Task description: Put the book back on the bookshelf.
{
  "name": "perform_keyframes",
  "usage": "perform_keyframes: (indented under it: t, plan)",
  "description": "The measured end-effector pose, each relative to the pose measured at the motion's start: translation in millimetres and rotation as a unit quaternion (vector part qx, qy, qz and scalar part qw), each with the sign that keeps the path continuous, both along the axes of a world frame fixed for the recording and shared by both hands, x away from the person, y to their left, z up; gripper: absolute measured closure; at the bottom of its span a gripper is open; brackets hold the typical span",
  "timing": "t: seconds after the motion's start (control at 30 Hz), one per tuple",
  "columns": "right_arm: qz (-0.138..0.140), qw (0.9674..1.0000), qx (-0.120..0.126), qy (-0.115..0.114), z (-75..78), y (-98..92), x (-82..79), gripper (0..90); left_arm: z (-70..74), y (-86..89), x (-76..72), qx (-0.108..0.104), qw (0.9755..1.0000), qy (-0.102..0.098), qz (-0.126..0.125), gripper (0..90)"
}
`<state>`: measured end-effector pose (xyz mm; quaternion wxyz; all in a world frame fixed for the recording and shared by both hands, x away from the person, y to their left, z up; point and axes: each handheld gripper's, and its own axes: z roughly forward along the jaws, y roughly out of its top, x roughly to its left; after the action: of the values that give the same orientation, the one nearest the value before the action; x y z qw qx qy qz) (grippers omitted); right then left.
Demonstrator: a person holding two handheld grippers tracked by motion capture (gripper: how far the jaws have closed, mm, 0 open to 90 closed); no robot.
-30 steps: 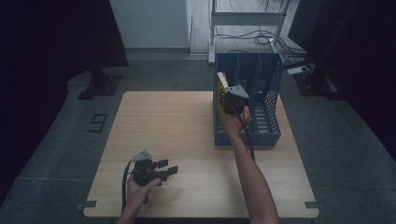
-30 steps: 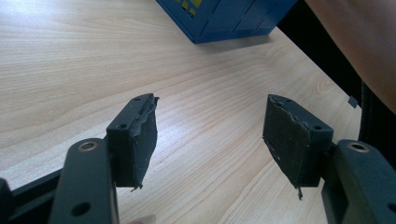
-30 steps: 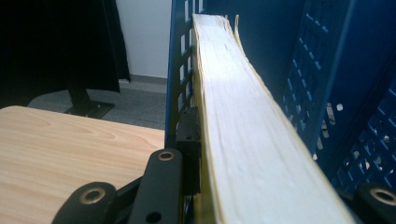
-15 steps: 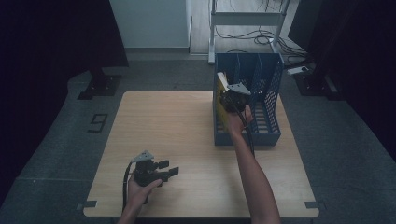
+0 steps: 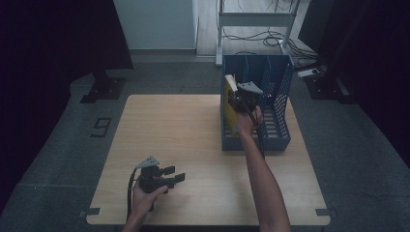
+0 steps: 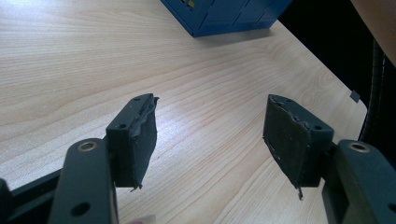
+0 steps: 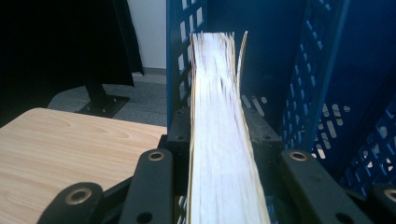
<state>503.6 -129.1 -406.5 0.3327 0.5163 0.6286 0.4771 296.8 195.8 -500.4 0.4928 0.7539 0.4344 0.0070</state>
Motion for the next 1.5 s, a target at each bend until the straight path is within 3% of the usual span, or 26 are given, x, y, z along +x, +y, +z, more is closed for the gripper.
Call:
perform_keyframes:
  t: [0.27, 0.6, 0.83, 1.0, 1.5]
  plan:
    - [-0.003, 0.9996, -0.028, 0.005, 2.1, 3.1, 0.1, 73.7, -2.5, -3.0, -0.1, 0.001, 1.0, 0.005, -0.006, 34.8]
    - [-0.004, 0.9992, -0.035, 0.019, 5.1, 3.1, 0.7, 73.9, -0.9, 1.8, 0.6, -0.004, 1.0, 0.005, 0.001, 35.0]
    - [-0.011, 0.9991, -0.036, 0.022, 5.9, 5.7, 0.3, 74.1, 0.7, 2.0, -0.2, -0.005, 1.0, 0.002, 0.0, 35.3]
    - [-0.017, 0.9993, -0.024, 0.023, 6.0, 2.7, 0.5, 74.1, 0.1, 2.5, 0.2, -0.004, 1.0, 0.004, 0.001, 35.4]
    - [-0.03, 0.9992, -0.026, 0.003, 9.1, 1.9, 5.6, 74.1, -1.4, 5.8, 1.5, -0.005, 0.9999, 0.008, 0.006, 35.5]
